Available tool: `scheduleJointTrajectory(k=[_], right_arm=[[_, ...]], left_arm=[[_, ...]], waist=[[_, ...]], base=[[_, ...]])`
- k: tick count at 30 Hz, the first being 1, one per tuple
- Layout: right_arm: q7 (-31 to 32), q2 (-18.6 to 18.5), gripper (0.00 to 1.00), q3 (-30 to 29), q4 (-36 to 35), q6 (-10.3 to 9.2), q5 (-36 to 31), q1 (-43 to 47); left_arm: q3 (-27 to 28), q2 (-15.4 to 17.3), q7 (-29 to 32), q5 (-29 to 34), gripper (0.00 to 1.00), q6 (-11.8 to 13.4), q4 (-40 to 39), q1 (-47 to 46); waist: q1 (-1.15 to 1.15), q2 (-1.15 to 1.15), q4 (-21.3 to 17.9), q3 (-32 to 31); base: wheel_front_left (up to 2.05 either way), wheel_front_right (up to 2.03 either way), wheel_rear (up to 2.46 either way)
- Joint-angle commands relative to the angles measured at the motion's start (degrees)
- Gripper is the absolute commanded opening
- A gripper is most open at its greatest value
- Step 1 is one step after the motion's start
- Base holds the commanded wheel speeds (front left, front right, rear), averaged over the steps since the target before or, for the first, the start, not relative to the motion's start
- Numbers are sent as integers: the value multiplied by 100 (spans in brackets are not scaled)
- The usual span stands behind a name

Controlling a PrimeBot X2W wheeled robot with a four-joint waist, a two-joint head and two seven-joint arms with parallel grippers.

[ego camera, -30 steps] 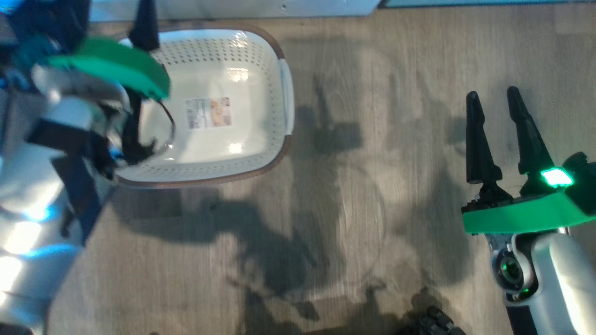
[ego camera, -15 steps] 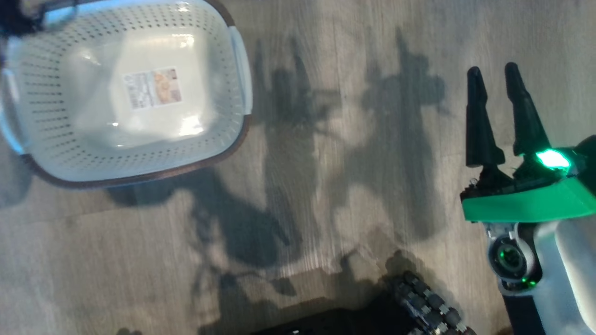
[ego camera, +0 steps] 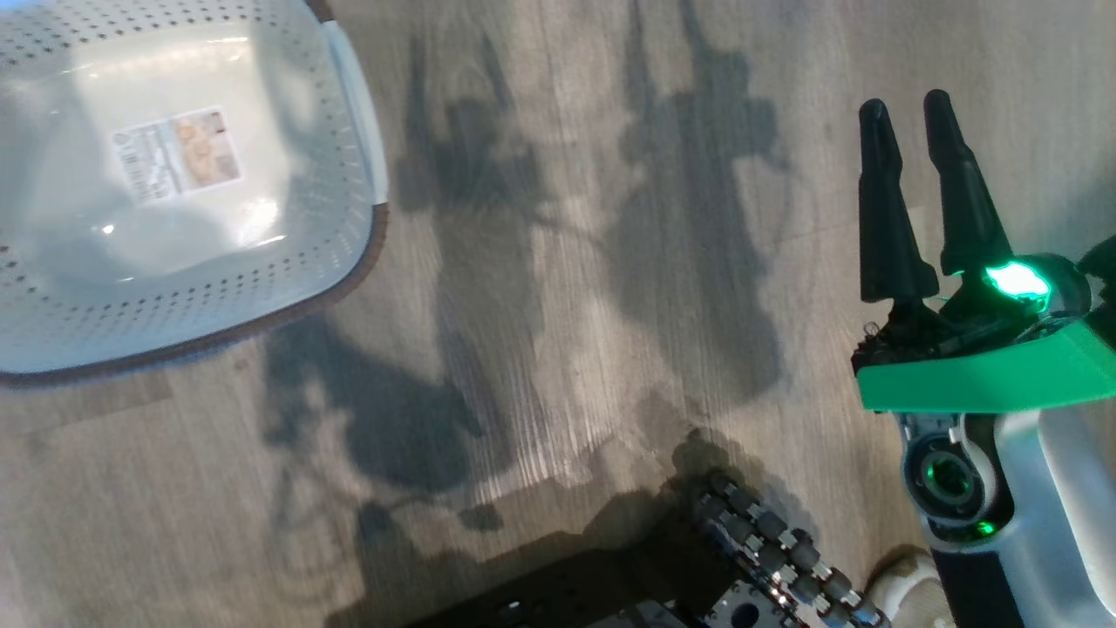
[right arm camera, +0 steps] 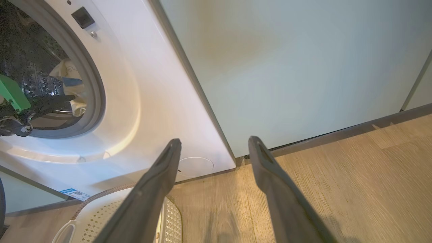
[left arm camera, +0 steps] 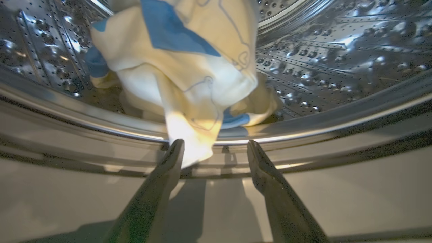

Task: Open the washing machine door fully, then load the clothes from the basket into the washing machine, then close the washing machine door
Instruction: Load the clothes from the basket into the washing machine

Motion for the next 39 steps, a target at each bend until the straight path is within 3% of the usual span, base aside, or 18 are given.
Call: scheduleJointTrajectory(k=[1, 15, 16, 17, 18, 19, 34, 35, 36, 39], right_arm=[[-38, -45, 100, 116, -223, 25, 89, 82], [-38, -45, 100, 326, -428, 25, 383, 157], [-38, -45, 100, 322, -437, 25, 390, 167], [-38, -45, 100, 319, -443, 25, 394, 177], [-38, -45, 100, 316, -446, 25, 398, 185], [-38, -45, 100, 313, -450, 25, 400, 191], [-38, -45, 100, 335, -489, 25, 445, 161], [-38, -45, 100, 345, -490, 25, 446, 156], [-38, -45, 100, 355, -491, 25, 446, 151], [-38, -45, 100, 368, -496, 25, 447, 136]], left_arm=[[152, 379, 143, 96, 100, 10, -98, -310], [-38, 692, 770, 359, 100, 47, 288, -882], [-58, 700, 795, 387, 85, 65, 314, -901], [-81, 703, 826, 404, 48, 68, 338, -918], [-94, 701, 869, 408, 5, 84, 370, -932], [-107, 703, 903, 424, 0, 111, 397, -945], [-280, 695, 1017, 495, 0, 61, 510, -1150], [-310, 711, 1006, 535, 30, 50, 506, -1171], [-318, 716, 991, 550, 100, 52, 513, -1187], [-353, 741, 966, 606, 100, 59, 548, -1231]], waist=[[0, 0, -141, 96], [0, 0, -494, 291], [0, 0, -494, 296], [0, 0, -493, 302], [0, 0, -492, 306], [0, 0, -490, 311], [0, 0, -465, 364], [0, 0, -464, 366], [0, 0, -466, 367], [0, 0, -465, 369]], base=[[0, 0, 0], [0, 0, 0], [0, 0, 0], [0, 0, 0], [0, 0, 0], [0, 0, 0], [0, 0, 0], [0, 0, 0], [0, 0, 0], [0, 0, 0]])
